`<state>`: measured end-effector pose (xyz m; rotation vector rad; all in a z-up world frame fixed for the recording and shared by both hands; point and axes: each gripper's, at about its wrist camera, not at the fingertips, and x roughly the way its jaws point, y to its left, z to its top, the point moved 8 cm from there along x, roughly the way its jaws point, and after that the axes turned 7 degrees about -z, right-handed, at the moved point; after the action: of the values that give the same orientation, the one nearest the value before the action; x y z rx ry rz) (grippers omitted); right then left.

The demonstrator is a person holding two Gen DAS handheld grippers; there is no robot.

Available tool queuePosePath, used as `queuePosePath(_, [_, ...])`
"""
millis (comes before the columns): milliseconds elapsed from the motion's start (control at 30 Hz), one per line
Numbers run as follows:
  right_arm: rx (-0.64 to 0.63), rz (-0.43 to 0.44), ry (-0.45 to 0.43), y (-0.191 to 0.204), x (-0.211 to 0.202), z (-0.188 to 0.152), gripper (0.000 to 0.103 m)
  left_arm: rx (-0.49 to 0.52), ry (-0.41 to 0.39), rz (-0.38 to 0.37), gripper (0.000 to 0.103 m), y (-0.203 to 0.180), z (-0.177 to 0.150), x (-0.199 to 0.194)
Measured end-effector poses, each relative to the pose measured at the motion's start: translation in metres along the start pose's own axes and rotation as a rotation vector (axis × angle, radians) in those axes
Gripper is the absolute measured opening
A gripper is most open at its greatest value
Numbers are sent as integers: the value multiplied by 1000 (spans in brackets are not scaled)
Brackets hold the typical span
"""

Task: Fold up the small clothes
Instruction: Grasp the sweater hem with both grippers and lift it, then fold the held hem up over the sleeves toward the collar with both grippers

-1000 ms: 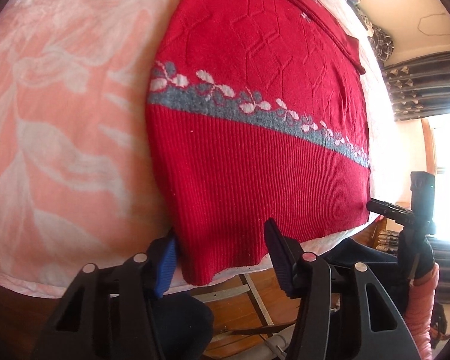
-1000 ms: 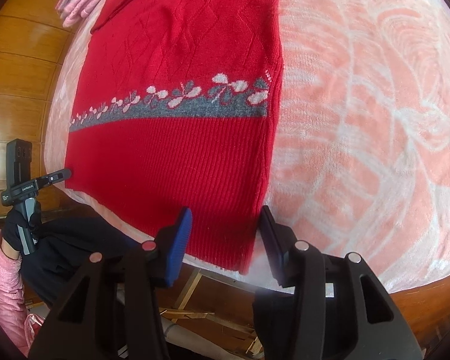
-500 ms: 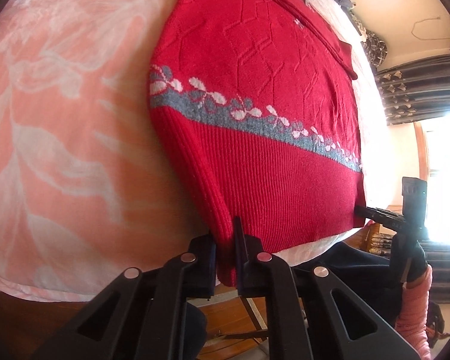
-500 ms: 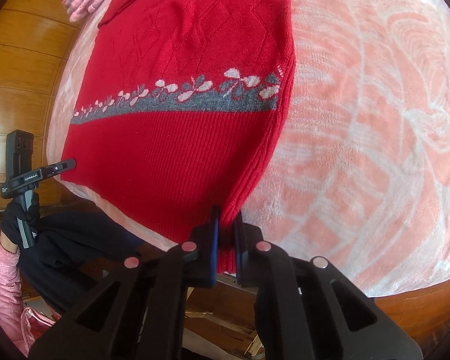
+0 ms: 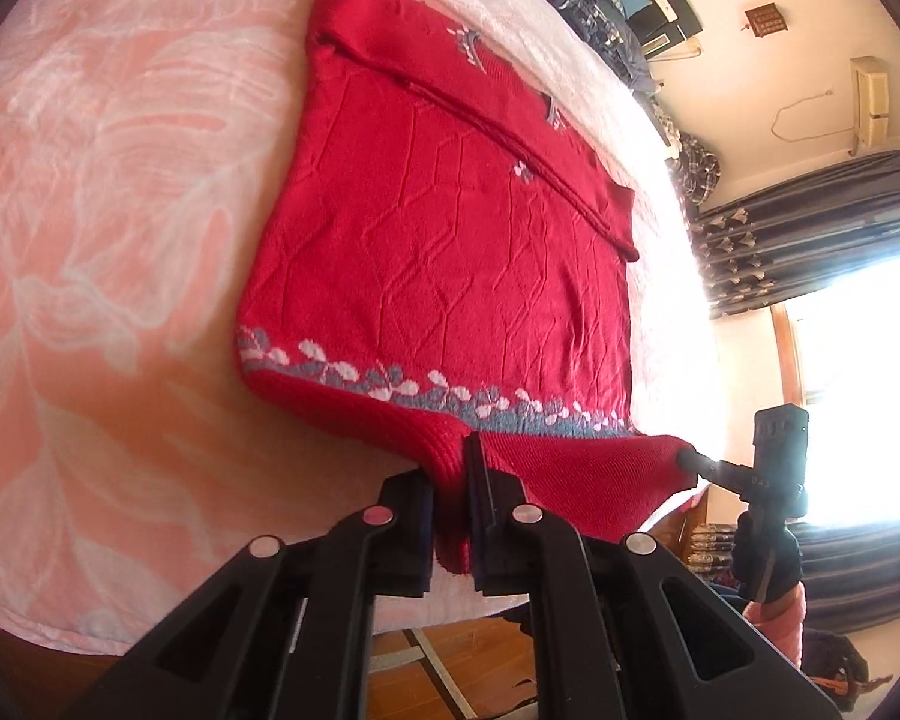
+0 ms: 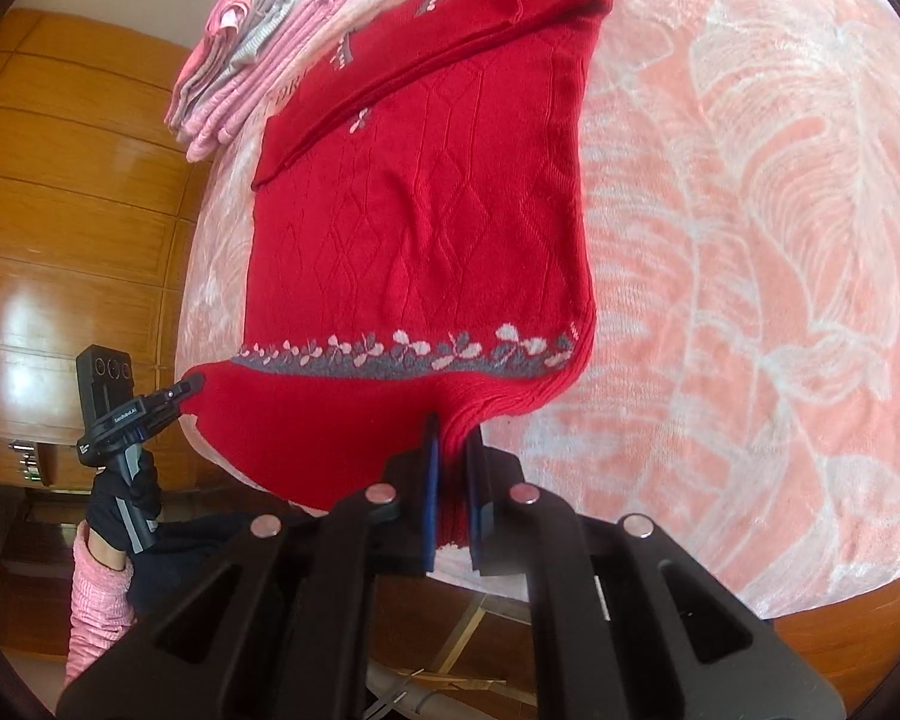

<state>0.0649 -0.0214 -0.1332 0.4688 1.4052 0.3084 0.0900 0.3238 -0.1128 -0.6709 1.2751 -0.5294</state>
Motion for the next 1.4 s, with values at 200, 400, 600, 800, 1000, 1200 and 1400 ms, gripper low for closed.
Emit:
queuePosePath(200, [23, -30, -53, 6, -9, 51, 4, 49, -73, 50, 8, -12, 48, -1])
queuePosePath(400, [19, -78, -98, 16, -14, 103, 4, 49, -160, 69, 8, -19, 102, 4])
queuePosePath(600, [72, -115, -115, 8, -2, 158, 4, 42, -218, 77, 8, -19, 153, 17])
queuePosePath(800, [97, -153, -91, -7, 23, 195, 4, 42, -207, 128, 9, -7, 186, 46])
queuePosePath(1000, [142, -138, -47, -30, 57, 217, 5, -48, -203, 94, 14, 21, 209, 68])
queuePosePath(1200, [202, -94, -12, -53, 72, 224, 12, -175, -266, -51, 24, 46, 230, 59])
queuePosePath(1400, [213, -131, -86, -67, 50, 235, 40, -131, -343, -52, 27, 56, 248, 30])
